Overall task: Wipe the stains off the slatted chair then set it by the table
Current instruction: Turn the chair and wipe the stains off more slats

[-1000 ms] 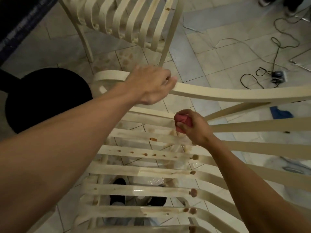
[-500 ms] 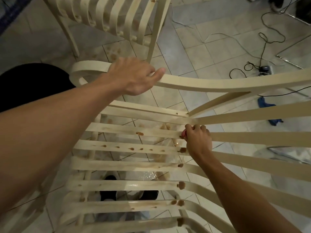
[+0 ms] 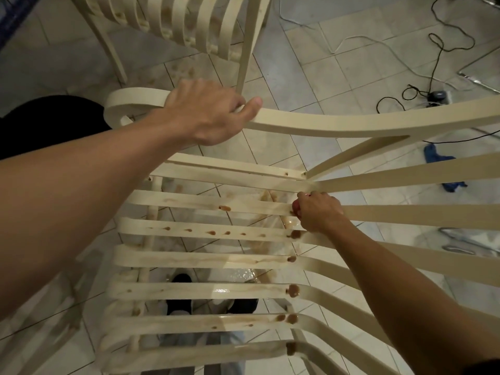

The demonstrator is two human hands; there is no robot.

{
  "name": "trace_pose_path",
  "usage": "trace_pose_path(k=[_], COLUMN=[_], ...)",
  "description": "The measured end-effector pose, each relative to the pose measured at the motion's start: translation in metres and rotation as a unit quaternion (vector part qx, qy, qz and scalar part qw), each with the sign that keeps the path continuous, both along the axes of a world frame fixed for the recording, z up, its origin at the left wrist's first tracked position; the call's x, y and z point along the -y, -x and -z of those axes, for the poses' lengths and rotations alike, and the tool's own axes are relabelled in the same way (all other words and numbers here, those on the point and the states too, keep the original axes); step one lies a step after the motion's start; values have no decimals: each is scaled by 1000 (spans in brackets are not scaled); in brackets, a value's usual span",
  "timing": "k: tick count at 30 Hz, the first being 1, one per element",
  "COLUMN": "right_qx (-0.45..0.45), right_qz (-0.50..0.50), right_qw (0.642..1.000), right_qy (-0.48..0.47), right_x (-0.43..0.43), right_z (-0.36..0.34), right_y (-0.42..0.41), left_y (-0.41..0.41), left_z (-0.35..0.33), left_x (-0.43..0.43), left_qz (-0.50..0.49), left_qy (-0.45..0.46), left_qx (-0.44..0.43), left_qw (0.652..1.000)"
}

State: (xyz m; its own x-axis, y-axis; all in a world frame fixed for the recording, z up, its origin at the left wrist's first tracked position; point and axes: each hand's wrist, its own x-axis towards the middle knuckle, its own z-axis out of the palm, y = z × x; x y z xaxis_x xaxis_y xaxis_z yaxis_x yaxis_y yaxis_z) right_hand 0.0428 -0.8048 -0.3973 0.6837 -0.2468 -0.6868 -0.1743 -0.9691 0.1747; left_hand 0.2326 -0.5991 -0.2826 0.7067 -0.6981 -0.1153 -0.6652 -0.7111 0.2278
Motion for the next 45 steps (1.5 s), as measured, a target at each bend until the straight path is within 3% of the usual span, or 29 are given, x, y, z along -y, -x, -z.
trace_pose_path(k=[14, 22, 26, 30, 36, 45], right_qx=[84, 167, 186, 93, -2, 57], right_qz=[105, 144, 102, 81, 47, 133], right_qw=[981, 940, 949, 981, 998, 977], right_qy=[-142, -262, -234, -147, -52, -154], right_x=[-27, -72, -61, -31, -7, -33], right_z=[11, 28, 28, 21, 14, 22], right_y=[1, -2, 7, 10, 3, -1], left_y=[1, 3, 1, 1, 4, 3], left_z=[3, 2, 3, 1, 0, 1], left_x=[0, 0, 0, 0, 0, 1], left_qz=[8, 3, 5, 9, 2, -5], left_qy=[11, 8, -2, -5, 3, 13], left_qx=[25, 16, 19, 20, 14, 5], left_qw=[1000, 1000, 1000, 1000, 1000, 1000])
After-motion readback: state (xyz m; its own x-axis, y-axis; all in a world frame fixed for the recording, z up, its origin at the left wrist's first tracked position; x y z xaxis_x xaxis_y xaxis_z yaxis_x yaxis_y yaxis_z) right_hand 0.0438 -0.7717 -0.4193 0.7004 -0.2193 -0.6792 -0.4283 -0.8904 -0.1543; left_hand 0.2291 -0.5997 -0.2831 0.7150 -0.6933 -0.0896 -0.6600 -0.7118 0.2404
